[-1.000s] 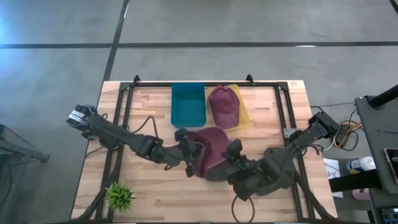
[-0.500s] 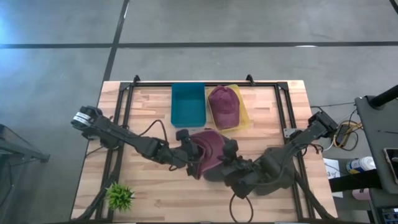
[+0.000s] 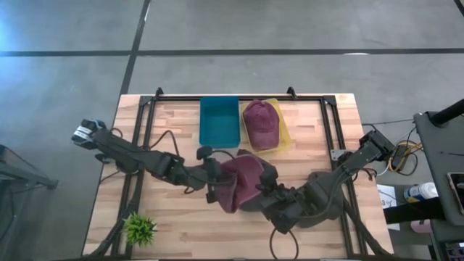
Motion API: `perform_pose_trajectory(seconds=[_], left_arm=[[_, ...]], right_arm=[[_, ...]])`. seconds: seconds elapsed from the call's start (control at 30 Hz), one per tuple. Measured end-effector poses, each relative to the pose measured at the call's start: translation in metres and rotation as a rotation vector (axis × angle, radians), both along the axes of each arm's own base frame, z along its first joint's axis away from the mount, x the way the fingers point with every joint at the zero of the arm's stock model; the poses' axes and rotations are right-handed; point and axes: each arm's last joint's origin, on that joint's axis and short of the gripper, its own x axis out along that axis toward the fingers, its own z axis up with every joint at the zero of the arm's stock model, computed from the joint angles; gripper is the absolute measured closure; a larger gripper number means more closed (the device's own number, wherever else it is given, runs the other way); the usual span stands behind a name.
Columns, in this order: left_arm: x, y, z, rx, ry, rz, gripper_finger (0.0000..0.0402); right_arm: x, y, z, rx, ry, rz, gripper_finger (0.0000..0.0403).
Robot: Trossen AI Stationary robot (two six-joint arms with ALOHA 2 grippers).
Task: Pick & Place hat
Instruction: Put the red cap into the yellow bin
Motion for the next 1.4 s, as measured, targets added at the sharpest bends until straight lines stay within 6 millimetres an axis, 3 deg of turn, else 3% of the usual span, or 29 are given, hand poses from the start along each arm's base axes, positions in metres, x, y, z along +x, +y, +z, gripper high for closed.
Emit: perform_pose_trajectory(seconds=[0.27, 0.6, 0.87, 1.4], left_arm=[[-0.006, -0.004, 0.003, -0.195, -0.015, 0.044, 0.0381], [0.013, -0.016, -0.014, -0.269, -0.013, -0.002, 0.0381], [0.026, -0.012, -0.016, -0.149, -0.074, -0.021, 0.0381], [0.018, -0.016, -0.019, 0.009, -0.001, -0.099, 0.0381]], right_arm=[[0.0, -0.001, -0.002, 0.017, -0.009, -0.024, 0.039], [0.007, -0.011, -0.003, 0.04, -0.031, -0.076, 0.039], [0.01, -0.008, -0.003, 0.073, -0.052, -0.066, 0.039], [0.009, -0.009, -0.009, 0.079, -0.036, -0.083, 0.039]])
